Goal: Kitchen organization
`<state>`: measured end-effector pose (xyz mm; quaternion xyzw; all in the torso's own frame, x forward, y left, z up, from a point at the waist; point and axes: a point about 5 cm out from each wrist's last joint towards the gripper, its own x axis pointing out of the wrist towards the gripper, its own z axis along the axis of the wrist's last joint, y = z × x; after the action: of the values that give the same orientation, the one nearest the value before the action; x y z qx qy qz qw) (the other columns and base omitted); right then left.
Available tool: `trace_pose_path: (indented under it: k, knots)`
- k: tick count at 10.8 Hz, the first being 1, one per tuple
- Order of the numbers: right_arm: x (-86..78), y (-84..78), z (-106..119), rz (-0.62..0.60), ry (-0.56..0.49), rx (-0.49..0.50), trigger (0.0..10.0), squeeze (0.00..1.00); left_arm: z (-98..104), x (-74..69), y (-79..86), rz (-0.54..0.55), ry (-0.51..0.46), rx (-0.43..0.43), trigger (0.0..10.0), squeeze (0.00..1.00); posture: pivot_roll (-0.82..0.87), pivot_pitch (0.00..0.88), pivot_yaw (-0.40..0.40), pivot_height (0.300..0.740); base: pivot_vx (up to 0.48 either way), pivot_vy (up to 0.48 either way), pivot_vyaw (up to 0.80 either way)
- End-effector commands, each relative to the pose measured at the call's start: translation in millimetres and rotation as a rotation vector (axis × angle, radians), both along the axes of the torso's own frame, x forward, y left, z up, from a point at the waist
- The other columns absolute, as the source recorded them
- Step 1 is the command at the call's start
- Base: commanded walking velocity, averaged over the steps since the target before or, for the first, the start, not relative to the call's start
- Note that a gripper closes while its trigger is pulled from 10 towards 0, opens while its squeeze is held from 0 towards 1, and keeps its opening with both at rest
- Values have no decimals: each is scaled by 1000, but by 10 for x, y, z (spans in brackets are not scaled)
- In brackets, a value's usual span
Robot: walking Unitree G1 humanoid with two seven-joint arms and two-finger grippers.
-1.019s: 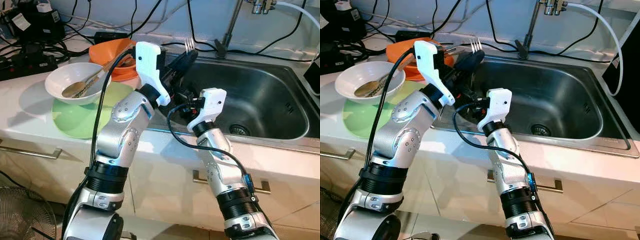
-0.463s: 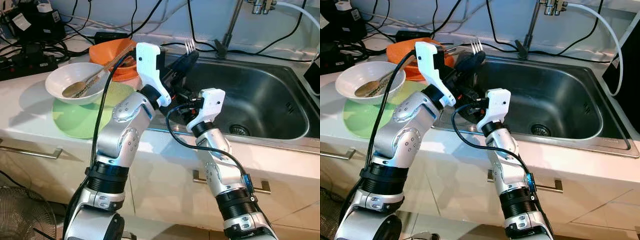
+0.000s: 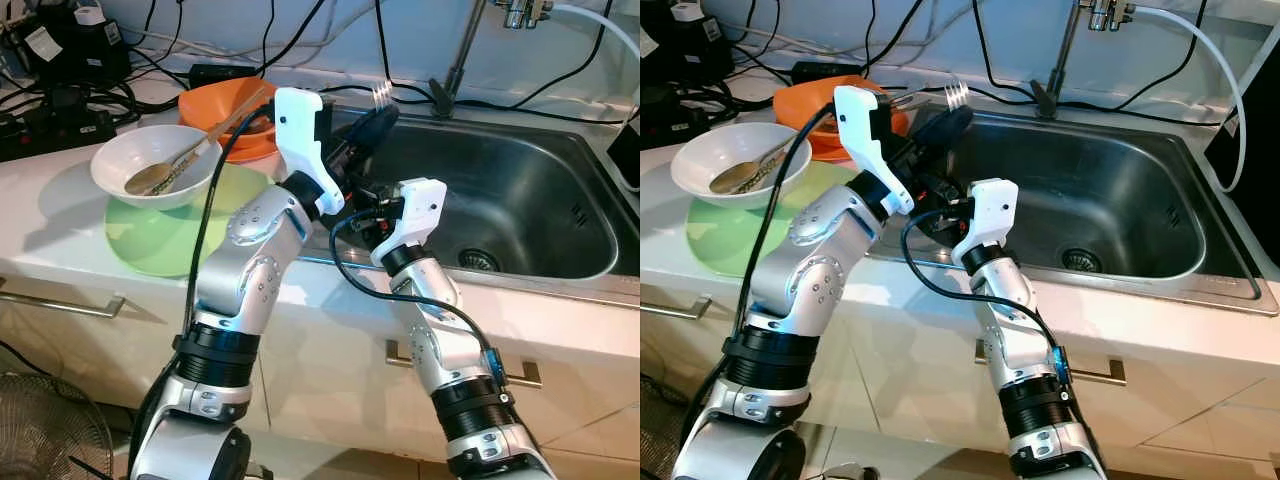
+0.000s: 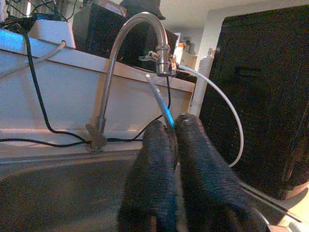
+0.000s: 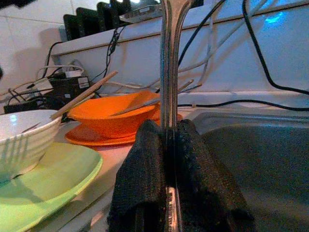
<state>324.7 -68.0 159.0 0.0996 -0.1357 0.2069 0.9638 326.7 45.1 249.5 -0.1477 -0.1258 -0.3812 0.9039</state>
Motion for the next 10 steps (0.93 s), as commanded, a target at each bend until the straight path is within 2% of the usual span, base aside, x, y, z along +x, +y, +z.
trace_pose_path:
  k: [1,5,6,8,9,10]
  knots:
    - [34,-27,60,-17,-18,10,0,0,17,26,28,17,3,-14,10000,1000,29,13,-2,740,0,0,0]
    - [46,-46,69,-25,-21,15,0,0,46,98,142,82,33,-89,10000,1000,29,14,-6,740,0,0,0]
    - [49,-54,69,-31,-21,15,0,0,51,101,157,88,30,-96,10000,0,29,15,-6,740,0,0,0]
    - [92,-122,80,-71,-22,0,0,0,44,111,199,107,40,-115,10000,0,27,17,-8,740,0,0,0]
    - [158,-225,103,-113,-22,-23,0,0,-20,126,239,142,55,-68,10000,0,29,17,-9,740,0,0,0]
    - [214,-314,109,-156,-12,-50,1647,0,-113,147,269,186,56,20,10000,0,30,18,-11,740,0,0,0]
